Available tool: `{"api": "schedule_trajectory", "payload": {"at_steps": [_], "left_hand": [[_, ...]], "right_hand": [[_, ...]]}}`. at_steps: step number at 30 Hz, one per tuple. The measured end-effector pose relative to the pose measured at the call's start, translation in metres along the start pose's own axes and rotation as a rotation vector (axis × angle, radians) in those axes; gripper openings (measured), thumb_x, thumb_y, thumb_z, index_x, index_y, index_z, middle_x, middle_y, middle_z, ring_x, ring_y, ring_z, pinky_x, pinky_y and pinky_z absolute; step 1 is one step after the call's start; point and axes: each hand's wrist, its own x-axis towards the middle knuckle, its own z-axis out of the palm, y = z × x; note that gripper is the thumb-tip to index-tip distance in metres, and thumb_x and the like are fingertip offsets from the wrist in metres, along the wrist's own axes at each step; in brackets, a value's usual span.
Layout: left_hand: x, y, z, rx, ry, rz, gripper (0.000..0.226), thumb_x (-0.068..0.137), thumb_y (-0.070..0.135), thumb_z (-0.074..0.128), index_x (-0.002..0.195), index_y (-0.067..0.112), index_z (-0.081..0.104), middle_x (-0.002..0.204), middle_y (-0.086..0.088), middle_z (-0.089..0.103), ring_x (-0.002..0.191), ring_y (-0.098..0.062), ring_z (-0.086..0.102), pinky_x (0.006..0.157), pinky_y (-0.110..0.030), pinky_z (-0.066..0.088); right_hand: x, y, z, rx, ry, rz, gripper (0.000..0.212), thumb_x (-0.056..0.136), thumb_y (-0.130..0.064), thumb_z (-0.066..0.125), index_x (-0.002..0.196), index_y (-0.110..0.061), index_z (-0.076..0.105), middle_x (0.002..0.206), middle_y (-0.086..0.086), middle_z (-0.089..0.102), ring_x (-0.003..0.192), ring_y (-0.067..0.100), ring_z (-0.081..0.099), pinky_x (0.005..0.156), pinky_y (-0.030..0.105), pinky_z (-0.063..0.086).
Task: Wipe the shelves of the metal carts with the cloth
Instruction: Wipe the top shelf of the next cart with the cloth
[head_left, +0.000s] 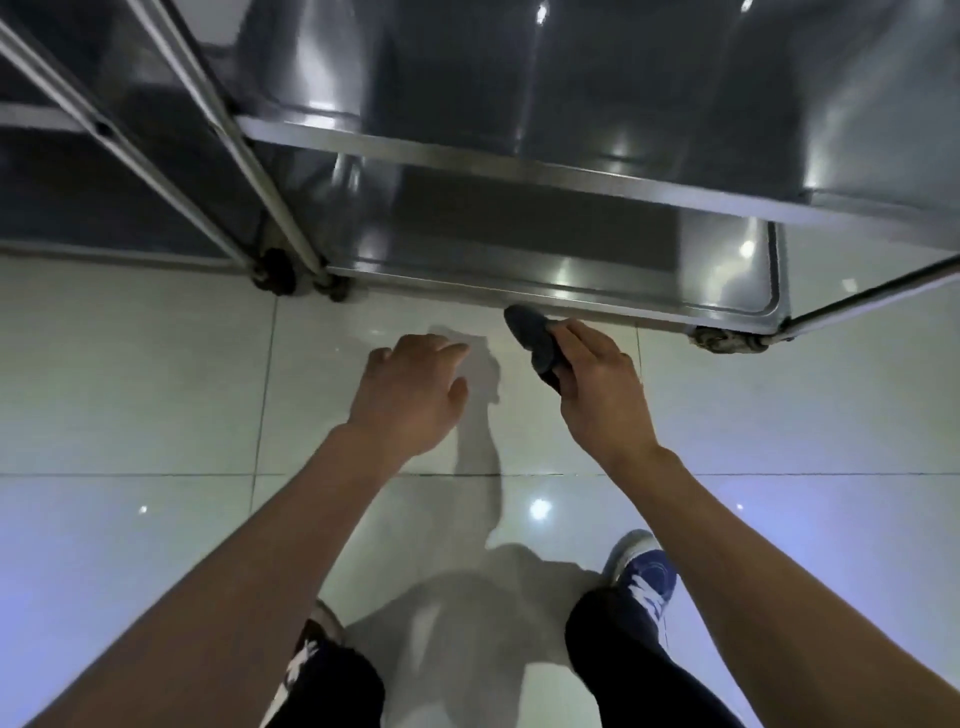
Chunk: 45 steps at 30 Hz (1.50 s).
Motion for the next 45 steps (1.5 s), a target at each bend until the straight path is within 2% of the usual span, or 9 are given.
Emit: {"api": "schedule_trajectory", "payload": {"at_steps": [6,12,17,20,25,28,31,39,45], "left_hand": [[-0.086,-0.019,-0.148,-0.041,0.038,-0.076,0.05,0.102,0.036,0.047,0.15,0.023,0.044,0.147,-0.002,0.053,0.133,-0.024,0.047,0.106,-0.047,0.042],[-0.16,-0.065,-0.293,-0.045,0.115,-0.117,0.045,0.102,0.039,0.046,0.145,0.026,0.048,0.144,-0.002,0.055,0.131,-0.026,0.05,0.105,-0.044,0.038],[-0.221,-0.114,-0.395,-0.095,0.216,-0.129,0.03,0.1,0.036,0.048,0.127,0.03,0.058,0.129,0.002,0.063,0.118,-0.023,0.055,0.097,-0.042,0.043],[-0.243,-0.136,-0.439,-0.094,0.249,-0.14,0.039,0.1,0.038,0.048,0.138,0.03,0.054,0.137,0.003,0.059,0.129,-0.021,0.049,0.105,-0.043,0.042],[-0.277,-0.162,-0.491,-0.121,0.34,-0.182,0.04,0.1,0.038,0.05,0.137,0.025,0.055,0.138,0.001,0.058,0.132,-0.022,0.047,0.104,-0.047,0.044],[-0.293,-0.181,-0.511,-0.126,0.336,-0.216,0.045,0.101,0.039,0.049,0.145,0.025,0.048,0.146,0.001,0.052,0.137,-0.021,0.042,0.108,-0.047,0.041],[-0.297,-0.202,-0.527,-0.152,0.335,-0.245,0.05,0.102,0.04,0.049,0.149,0.026,0.043,0.149,0.002,0.05,0.139,-0.021,0.041,0.111,-0.048,0.039],[-0.249,-0.248,-0.568,-0.093,0.332,-0.291,0.05,0.1,0.037,0.05,0.147,0.022,0.046,0.144,-0.002,0.054,0.135,-0.025,0.046,0.106,-0.051,0.04],[-0.214,-0.286,-0.598,0.001,0.281,-0.361,0.043,0.099,0.039,0.05,0.136,0.017,0.054,0.136,-0.004,0.058,0.13,-0.027,0.048,0.101,-0.05,0.04]], "right_hand": [[-0.009,-0.143,-0.108,0.024,-0.102,-0.12,0.043,0.088,0.003,0.06,0.129,-0.009,0.058,0.129,0.004,0.061,0.109,0.029,0.058,0.085,0.048,0.051],[0.009,-0.28,-0.202,0.018,-0.086,-0.183,0.036,0.092,-0.005,0.058,0.127,-0.013,0.059,0.126,0.001,0.06,0.111,0.025,0.056,0.092,0.044,0.047],[0.02,-0.386,-0.268,0.046,-0.045,-0.228,0.043,0.092,-0.005,0.059,0.134,-0.013,0.056,0.133,0.001,0.059,0.119,0.025,0.053,0.098,0.043,0.045],[0.028,-0.439,-0.295,0.041,-0.027,-0.251,0.044,0.094,-0.006,0.059,0.138,-0.012,0.054,0.136,0.001,0.058,0.121,0.024,0.053,0.101,0.041,0.045],[0.044,-0.509,-0.326,0.109,0.004,-0.325,0.039,0.091,-0.003,0.06,0.128,-0.015,0.059,0.121,0.0,0.063,0.107,0.021,0.057,0.092,0.034,0.047],[0.052,-0.54,-0.337,0.16,-0.006,-0.328,0.036,0.093,-0.008,0.059,0.125,-0.024,0.058,0.117,-0.006,0.063,0.101,0.014,0.056,0.087,0.029,0.045],[0.065,-0.562,-0.34,0.194,-0.03,-0.325,0.033,0.093,-0.01,0.058,0.122,-0.026,0.058,0.114,-0.007,0.063,0.099,0.013,0.056,0.086,0.03,0.044],[0.147,-0.604,-0.329,0.205,-0.079,-0.392,0.028,0.091,-0.006,0.057,0.115,-0.018,0.059,0.111,-0.003,0.064,0.099,0.019,0.056,0.084,0.034,0.046],[0.214,-0.636,-0.315,0.213,-0.11,-0.442,0.031,0.093,-0.008,0.057,0.123,-0.018,0.058,0.116,-0.002,0.064,0.102,0.019,0.057,0.087,0.037,0.048]]}}
